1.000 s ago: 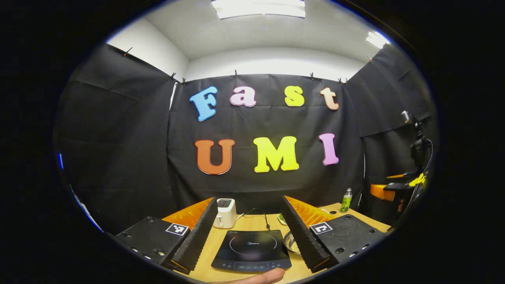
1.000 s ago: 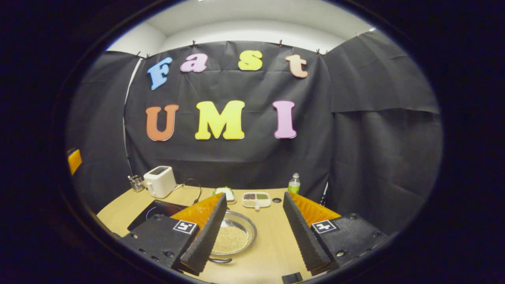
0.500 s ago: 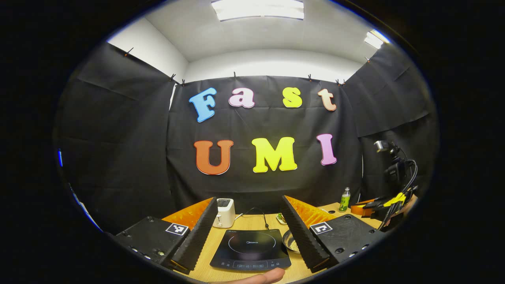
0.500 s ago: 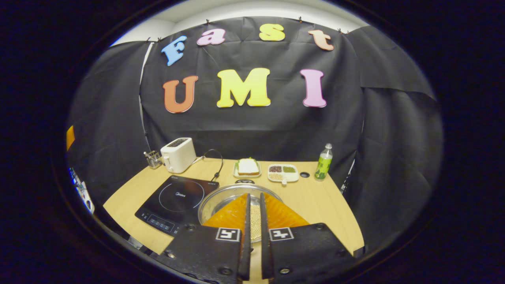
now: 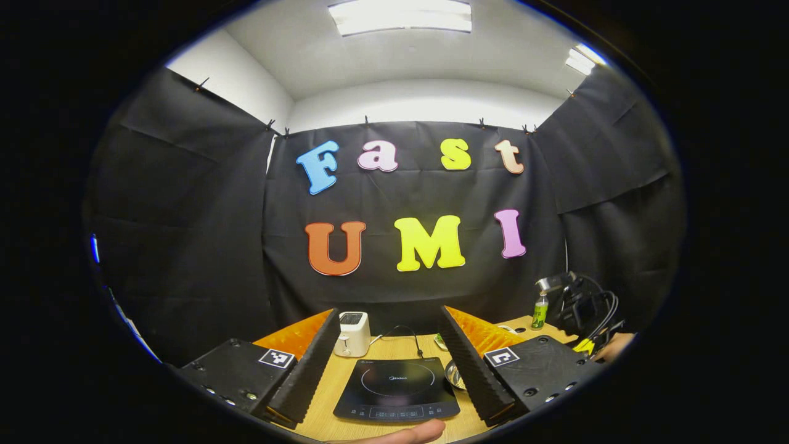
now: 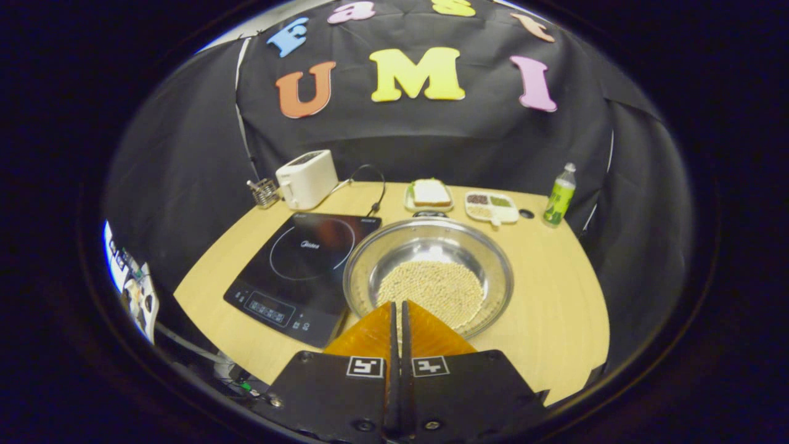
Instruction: First push the handle of the pot to place it horizontally, then grasp the pot with both hands and set it on the induction cooktop.
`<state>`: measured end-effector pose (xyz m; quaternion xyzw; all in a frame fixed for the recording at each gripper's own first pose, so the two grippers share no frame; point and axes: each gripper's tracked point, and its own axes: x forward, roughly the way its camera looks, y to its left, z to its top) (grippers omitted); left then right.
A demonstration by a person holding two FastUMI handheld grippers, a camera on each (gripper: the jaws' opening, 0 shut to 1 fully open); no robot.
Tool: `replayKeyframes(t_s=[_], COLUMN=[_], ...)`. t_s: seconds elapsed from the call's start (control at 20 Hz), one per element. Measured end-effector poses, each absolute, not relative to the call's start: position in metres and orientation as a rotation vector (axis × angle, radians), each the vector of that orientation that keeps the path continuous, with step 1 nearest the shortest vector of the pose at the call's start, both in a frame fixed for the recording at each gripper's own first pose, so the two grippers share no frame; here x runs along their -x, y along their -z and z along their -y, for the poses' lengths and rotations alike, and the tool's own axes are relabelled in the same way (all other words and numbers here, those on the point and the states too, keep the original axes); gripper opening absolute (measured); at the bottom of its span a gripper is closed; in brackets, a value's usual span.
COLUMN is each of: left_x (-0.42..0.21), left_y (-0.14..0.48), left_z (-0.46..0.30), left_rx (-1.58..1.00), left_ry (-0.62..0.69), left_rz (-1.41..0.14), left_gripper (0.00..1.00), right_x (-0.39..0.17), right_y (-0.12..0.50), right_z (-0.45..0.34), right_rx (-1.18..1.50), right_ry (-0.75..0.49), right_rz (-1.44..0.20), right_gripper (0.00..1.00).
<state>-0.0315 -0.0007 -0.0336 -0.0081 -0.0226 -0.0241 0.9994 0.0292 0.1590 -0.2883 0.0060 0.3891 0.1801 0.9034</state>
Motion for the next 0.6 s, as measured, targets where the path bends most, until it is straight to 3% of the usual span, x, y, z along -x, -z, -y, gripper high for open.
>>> replayKeyframes(t_s=[0.6], left_x=[0.031], left_y=[0.048], left_z=[0.007], left_rx=[0.011], left_ry=[0.044], left_rz=[0.024], left_gripper=[0.96], right_x=[-0.005], right_y=[0.377], right_z=[-0.188], right_rx=[-0.084], right_ry=[-0.423], right_rz=[-1.016], right_gripper=[0.04])
